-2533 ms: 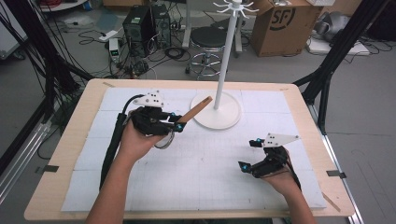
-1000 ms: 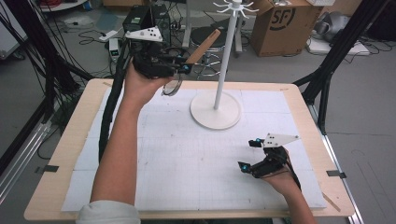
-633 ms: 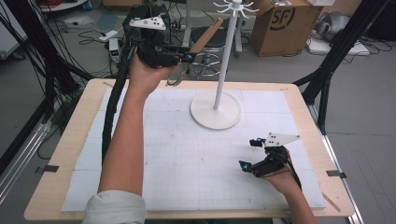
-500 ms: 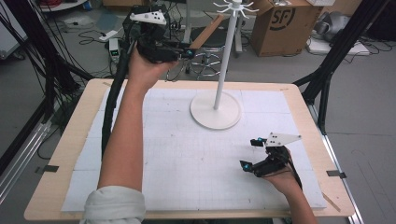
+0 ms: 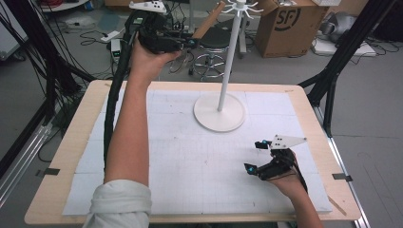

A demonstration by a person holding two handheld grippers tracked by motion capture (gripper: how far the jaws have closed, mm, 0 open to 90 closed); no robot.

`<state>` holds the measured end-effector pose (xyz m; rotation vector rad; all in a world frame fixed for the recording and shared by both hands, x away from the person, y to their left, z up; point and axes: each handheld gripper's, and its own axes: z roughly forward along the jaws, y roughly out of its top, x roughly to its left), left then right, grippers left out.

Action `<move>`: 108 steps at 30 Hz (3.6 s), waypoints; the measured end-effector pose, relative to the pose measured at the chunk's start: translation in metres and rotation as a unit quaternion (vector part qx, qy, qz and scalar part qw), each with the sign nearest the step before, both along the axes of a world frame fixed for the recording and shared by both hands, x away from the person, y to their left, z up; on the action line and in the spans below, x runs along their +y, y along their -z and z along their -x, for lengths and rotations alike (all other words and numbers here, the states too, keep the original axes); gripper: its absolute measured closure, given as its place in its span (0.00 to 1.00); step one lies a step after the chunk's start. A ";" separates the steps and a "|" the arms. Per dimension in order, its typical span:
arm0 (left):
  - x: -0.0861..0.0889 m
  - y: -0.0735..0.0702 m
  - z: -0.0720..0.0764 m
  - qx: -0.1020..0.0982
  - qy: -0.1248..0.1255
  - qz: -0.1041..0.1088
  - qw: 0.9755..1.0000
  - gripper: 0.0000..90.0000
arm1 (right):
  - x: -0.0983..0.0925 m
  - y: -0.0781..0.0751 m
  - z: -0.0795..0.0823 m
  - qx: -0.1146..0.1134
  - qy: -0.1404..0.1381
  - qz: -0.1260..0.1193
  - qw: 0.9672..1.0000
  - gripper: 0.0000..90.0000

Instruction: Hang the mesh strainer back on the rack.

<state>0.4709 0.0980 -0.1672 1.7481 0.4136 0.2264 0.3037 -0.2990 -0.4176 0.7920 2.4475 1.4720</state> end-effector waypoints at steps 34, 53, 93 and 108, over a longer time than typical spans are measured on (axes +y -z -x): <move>-0.048 0.022 -0.023 0.029 -0.008 -0.064 0.997 0.76 | -0.002 -0.001 0.000 -0.004 -0.002 -0.005 1.000 0.01; -0.062 0.045 -0.025 0.058 -0.006 -0.091 0.994 0.46 | 0.000 -0.001 0.001 -0.005 -0.006 -0.001 1.000 0.01; -0.018 0.077 0.057 0.045 0.020 -0.100 0.994 0.12 | 0.006 0.000 0.000 -0.006 -0.009 0.012 1.000 0.01; 0.018 0.101 0.098 0.041 -0.008 -0.084 0.996 0.02 | 0.007 0.000 0.001 -0.006 -0.005 0.018 1.000 0.01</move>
